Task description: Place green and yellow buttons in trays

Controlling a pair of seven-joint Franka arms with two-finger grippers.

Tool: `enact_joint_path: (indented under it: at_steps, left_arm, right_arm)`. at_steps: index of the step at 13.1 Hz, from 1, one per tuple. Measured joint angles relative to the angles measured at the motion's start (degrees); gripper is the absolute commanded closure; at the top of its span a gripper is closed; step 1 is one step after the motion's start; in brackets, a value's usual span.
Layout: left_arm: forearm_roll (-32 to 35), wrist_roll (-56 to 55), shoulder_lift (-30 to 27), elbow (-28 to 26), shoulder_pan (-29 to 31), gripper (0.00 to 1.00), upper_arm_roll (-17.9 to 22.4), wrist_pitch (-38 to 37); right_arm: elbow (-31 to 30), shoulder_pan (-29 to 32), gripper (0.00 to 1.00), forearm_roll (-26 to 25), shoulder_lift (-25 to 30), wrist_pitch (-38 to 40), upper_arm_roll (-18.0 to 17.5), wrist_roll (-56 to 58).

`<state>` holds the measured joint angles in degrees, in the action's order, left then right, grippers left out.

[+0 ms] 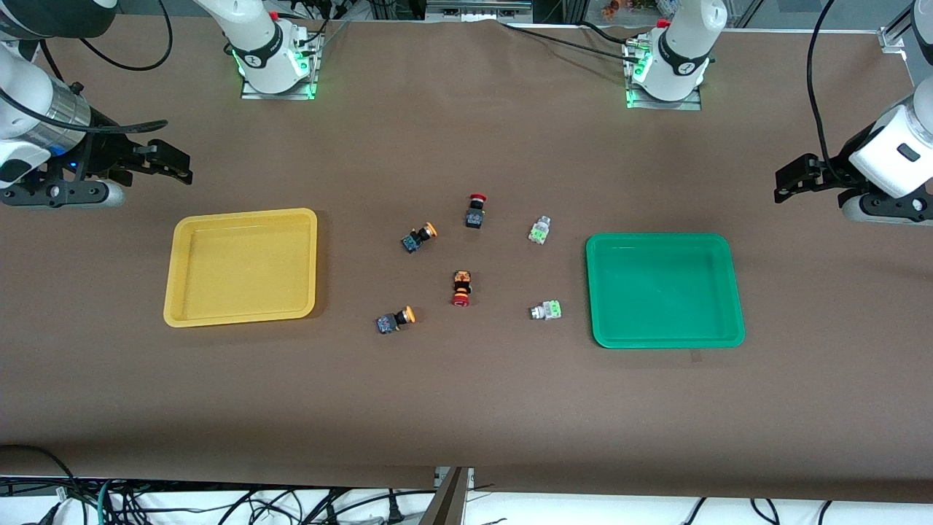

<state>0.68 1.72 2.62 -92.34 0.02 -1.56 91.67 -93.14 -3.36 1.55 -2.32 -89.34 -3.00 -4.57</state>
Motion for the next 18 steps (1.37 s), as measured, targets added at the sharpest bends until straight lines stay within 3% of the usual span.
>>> enact_joint_path:
  at_steps: [6,8,13,18]
  left_arm:
    - [-0.04,0.00,0.01,0.00,-0.01,0.00,-0.03,-0.09]
    - [-0.86,0.00,0.21,-0.01,-0.10,0.00,-0.09,-0.23]
    - [-1.81,-5.74,8.27,-0.38,-1.36,0.00,-1.21,1.66]
    - [-1.81,-36.07,17.25,-0.19,-7.27,0.00,-1.56,13.33]
  right_arm:
    - [0.02,-0.56,0.00,-0.70,-0.45,0.01,-0.78,0.06]
    - [-0.33,-2.57,0.00,-0.59,-3.27,-1.61,-1.06,-2.99]
    - [-1.13,-8.66,0.00,4.76,-21.21,-23.24,-1.38,-31.04]
    - [2.21,-14.82,0.00,7.75,-37.48,-44.86,-1.45,-51.70]
